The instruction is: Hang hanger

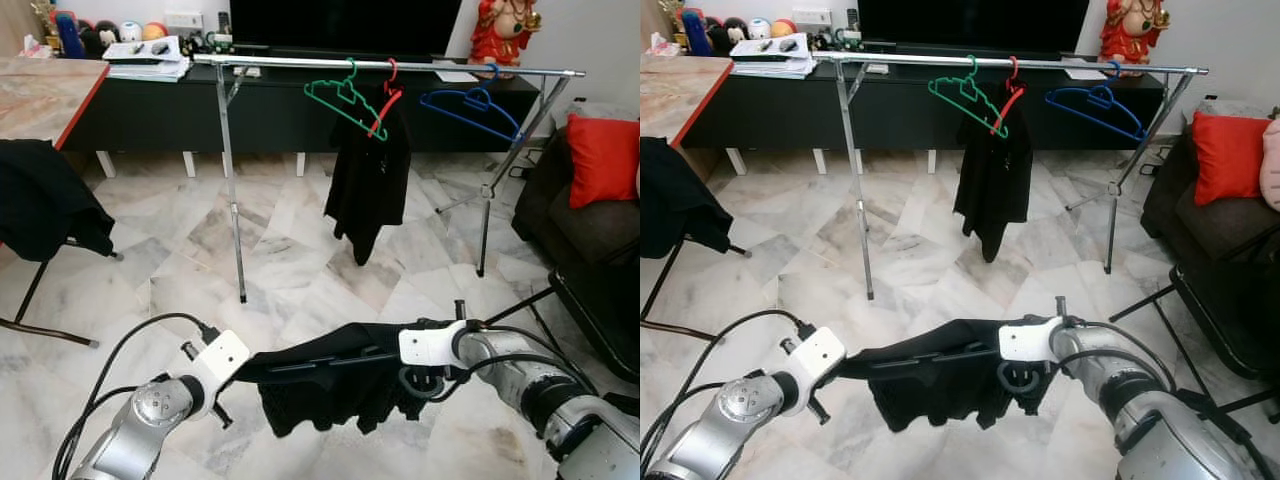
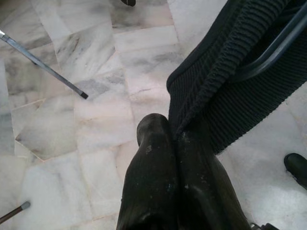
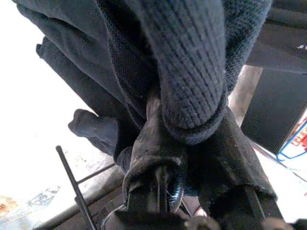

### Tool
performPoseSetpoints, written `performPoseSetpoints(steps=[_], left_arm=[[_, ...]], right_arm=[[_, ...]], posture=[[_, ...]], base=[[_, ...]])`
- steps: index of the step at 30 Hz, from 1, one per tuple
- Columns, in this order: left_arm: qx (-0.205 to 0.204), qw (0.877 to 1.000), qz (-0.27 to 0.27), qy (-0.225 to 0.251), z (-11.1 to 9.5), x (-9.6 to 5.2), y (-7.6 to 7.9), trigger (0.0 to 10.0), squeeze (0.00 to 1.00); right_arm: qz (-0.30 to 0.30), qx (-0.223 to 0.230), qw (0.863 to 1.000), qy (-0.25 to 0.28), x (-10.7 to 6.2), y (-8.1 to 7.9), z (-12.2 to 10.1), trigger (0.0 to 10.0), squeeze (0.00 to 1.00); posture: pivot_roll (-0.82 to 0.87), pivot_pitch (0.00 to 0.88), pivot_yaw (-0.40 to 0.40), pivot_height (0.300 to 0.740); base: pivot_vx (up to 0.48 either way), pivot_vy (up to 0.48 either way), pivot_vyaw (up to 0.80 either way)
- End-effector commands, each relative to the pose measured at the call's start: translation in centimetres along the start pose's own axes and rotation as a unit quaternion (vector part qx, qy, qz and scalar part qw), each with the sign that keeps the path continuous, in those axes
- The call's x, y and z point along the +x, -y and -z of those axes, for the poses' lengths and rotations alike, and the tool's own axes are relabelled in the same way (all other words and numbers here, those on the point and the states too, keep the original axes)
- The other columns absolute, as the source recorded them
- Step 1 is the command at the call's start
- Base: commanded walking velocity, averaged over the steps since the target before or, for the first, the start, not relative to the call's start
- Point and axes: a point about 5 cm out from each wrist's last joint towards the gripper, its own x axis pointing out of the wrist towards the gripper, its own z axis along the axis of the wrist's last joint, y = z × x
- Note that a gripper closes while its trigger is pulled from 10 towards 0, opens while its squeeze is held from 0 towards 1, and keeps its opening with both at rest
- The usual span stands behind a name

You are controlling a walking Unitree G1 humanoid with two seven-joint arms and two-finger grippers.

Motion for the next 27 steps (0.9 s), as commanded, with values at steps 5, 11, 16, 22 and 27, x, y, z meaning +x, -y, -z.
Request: performPoseSetpoints(steps=[5,11,16,22,27], left_arm=[[-0.015,0.988,-0.072,-0.137,5.79,-3.13,-3.53,0.0,0.00],[-0.015,0.988,-0.072,-0.137,5.79,-3.13,-3.53,0.0,0.00],[-0.015,0.988,-0.072,-0.137,5.79,-3.13,-3.53,0.0,0.00],[-0.015,0.988,-0.072,-0.137,5.79,-3.13,-3.53,0.0,0.00],[-0.015,0.988,-0.072,-0.137,5.79,-3.13,-3.53,0.0,0.00]], right_arm=[[-0.020,0.035,0.972,-0.231,-3.45,-1.35,11.64,0.0,0.00],[-0.020,0.035,0.972,-0.231,-3.45,-1.35,11.64,0.0,0.00],[-0.020,0.035,0.972,-0.231,-3.45,-1.35,11.64,0.0,0.00],[-0.020,0.035,0.972,-0.231,-3.45,-1.35,11.64,0.0,0.00],[-0.020,0.035,0.972,-0.231,-3.45,-1.35,11.64,0.0,0.00]], posture=[[0.08,0.102,-0.125,0.740],[0.08,0.102,-0.125,0.740],[0.08,0.102,-0.125,0.740],[0.08,0.102,-0.125,0.740],[0.08,0.102,-0.125,0.740]], base=[[0.000,0.000,0.00],[0.000,0.000,0.00],[0.000,0.000,0.00],[0.000,0.000,0.00],[0.000,0.000,0.00]])
